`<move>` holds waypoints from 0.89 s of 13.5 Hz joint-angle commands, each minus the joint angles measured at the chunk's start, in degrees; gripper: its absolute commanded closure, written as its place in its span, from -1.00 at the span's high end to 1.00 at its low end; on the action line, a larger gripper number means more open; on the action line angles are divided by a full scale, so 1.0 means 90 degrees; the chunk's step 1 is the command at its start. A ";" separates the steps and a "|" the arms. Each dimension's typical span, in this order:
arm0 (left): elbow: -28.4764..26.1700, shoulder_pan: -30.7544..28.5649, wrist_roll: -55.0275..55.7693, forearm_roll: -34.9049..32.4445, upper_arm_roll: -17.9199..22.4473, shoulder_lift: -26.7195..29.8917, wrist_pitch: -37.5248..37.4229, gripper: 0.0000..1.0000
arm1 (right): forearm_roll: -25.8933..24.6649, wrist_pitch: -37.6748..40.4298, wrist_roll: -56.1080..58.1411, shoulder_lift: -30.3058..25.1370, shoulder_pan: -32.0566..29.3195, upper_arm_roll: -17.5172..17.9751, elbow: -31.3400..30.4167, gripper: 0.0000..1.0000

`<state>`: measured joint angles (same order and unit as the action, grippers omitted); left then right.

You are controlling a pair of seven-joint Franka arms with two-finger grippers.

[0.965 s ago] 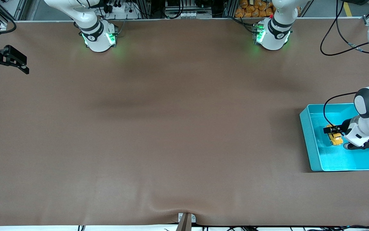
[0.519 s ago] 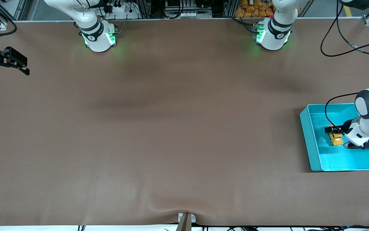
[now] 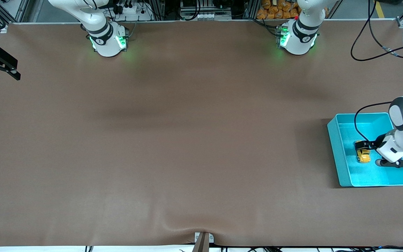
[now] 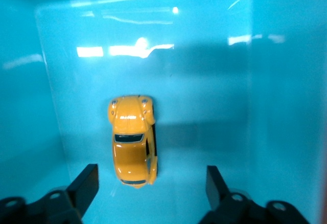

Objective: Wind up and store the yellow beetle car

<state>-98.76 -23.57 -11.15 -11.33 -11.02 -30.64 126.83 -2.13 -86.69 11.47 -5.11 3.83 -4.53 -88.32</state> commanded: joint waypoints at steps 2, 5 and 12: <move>-0.0130 0.0002 0.0339 -0.0108 -0.0464 0.1117 -0.0770 1.00 | -0.0027 0.0101 -0.0053 0.0099 -0.0035 0.0016 0.0165 1.00; -0.0121 -0.0008 0.0496 -0.0010 -0.0728 0.1918 -0.1794 1.00 | -0.0027 0.0110 -0.0063 0.0099 -0.0026 0.0016 0.0165 1.00; -0.0072 0.1288 0.1150 0.0742 -0.0183 0.3237 -0.3094 1.00 | 0.0002 0.0178 -0.0063 0.0099 0.0023 0.0025 0.0165 1.00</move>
<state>-98.36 -16.34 -2.68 -5.77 -15.73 -4.91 101.37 -2.11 -86.40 11.47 -4.90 3.92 -4.40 -88.27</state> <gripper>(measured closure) 0.000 0.000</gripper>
